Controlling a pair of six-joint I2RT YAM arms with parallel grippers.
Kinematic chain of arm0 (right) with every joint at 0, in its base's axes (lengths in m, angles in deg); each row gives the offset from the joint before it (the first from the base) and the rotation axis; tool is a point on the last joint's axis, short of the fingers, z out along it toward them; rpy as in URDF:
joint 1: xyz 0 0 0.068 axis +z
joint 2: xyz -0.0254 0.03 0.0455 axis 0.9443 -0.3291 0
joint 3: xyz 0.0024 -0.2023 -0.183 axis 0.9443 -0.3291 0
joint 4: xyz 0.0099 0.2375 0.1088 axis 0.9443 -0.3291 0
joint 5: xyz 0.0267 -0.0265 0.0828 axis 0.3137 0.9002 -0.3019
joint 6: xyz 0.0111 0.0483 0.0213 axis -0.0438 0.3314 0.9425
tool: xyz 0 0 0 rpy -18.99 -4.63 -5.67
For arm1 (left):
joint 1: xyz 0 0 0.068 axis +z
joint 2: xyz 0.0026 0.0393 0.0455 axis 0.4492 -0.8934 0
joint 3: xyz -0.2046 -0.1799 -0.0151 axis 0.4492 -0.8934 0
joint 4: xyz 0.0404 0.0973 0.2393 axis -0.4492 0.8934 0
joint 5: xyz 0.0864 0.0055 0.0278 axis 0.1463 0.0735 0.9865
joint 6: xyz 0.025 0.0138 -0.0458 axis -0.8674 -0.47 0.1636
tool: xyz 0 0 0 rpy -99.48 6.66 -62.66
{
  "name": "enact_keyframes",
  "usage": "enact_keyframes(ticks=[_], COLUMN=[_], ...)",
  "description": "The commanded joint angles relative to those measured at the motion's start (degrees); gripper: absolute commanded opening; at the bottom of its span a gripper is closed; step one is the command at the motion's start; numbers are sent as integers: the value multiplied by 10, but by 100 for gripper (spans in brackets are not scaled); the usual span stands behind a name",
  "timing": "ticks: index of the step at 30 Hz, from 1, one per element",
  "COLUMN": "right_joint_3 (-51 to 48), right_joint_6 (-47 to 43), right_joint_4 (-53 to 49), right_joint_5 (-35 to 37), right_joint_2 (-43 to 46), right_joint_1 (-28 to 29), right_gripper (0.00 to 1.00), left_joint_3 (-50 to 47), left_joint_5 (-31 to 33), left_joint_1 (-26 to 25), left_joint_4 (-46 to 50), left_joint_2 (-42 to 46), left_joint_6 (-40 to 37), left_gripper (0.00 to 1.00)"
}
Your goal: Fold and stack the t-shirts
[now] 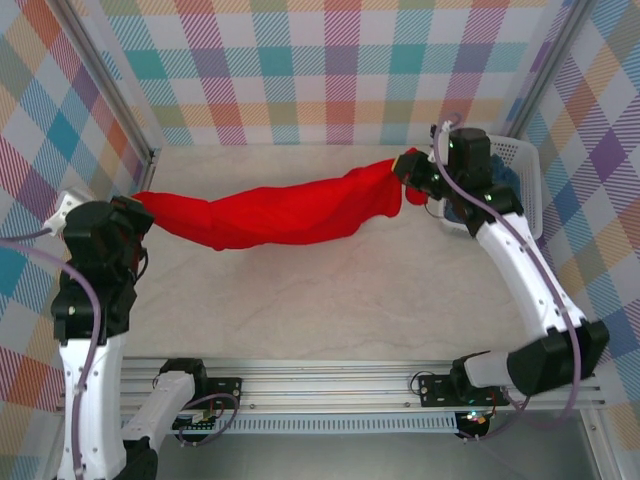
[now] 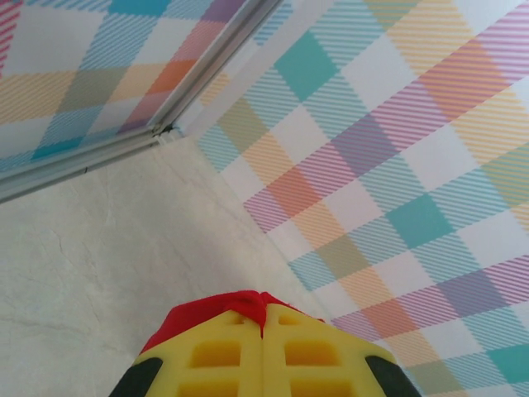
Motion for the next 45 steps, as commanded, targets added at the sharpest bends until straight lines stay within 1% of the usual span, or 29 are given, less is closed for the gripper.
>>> enact_keyframes(ticks=[1, 3, 5, 8, 13, 14, 15, 16, 17, 18, 19, 20, 23, 24, 26, 28, 31, 33, 34, 35, 37, 38, 40, 45], right_joint_3=[-22, -21, -12, 14, 96, 122, 153, 187, 205, 209, 194, 169, 54, 2, -95, -181, -267, -292, -295, -288, -277, -277, -275, -262], right_joint_6=[11, 15, 20, 26, 35, 33, 29, 20, 12, 6, 5, 9, 43, 58, 84, 99, 121, 127, 113, 92, 23, 1, -35, -95], right_joint_4=[33, 24, 15, 3, -31, -47, -70, -95, -112, -122, -120, -114, -116, -116, -117, -118, -119, -115, -114, -119, -127, -124, -120, -110], right_joint_5=[12, 17, 16, 10, -5, -12, -24, -32, -29, -10, 9, 21, 61, 70, 70, 60, 34, 31, 41, 68, 151, 175, 208, 234], right_joint_2=[69, 71, 45, -33, -210, -245, -290, -329, -349, -356, -348, -329, -238, -199, -131, -73, -42, -48, -55, -63, -88, -102, -128, -143], right_joint_1=[2, 1, 2, 2, 1, 1, 1, 1, 3, 7, 10, 11, 14, 19, 37, 76, 139, 173, 194, 214, 267, 279, 292, 308], right_gripper=[0, 0, 0, 0, 1, 8, 20, 30, 37, 44, 49, 51, 54, 53, 44, 37, 35, 36, 38, 38, 39, 40, 41, 48], left_joint_3=[0, 6, 7, -8, -49, -56, -61, -66, -70, -74, -77, -81, -104, -114, -129, -135, -138, -136, -135, -134, -134, -135, -136, -141], left_joint_5=[13, 7, -3, -13, -36, -40, -45, -54, -63, -72, -76, -80, -94, -95, -97, -98, -101, -99, -99, -97, -94, -95, -98, -100], left_joint_1=[8, 8, 8, 8, 8, 7, 8, 8, 8, 8, 8, 8, 8, 8, 8, 8, 7, 7, 7, 7, 7, 7, 7, 6], left_joint_4=[-9, -8, -10, -19, -54, -57, -58, -58, -55, -50, -41, -32, -25, -25, -23, -16, -15, -13, -12, -11, -11, -10, -9, -9], left_joint_2=[6, -12, -38, -77, -137, -149, -162, -174, -184, -191, -196, -199, -187, -179, -169, -166, -168, -170, -171, -170, -167, -167, -167, -159], left_joint_6=[-18, -14, -6, 11, 5, 2, -2, -7, -9, -8, -5, -2, 8, 13, 18, 18, 18, 20, 20, 19, 17, 17, 17, 20], left_gripper=[0, 0, 0, 0, 0, 0, 0, 0, 0, 0, 0, 0, 0, 0, 0, 0, 0, 0, 0, 0, 0, 0, 0, 0])
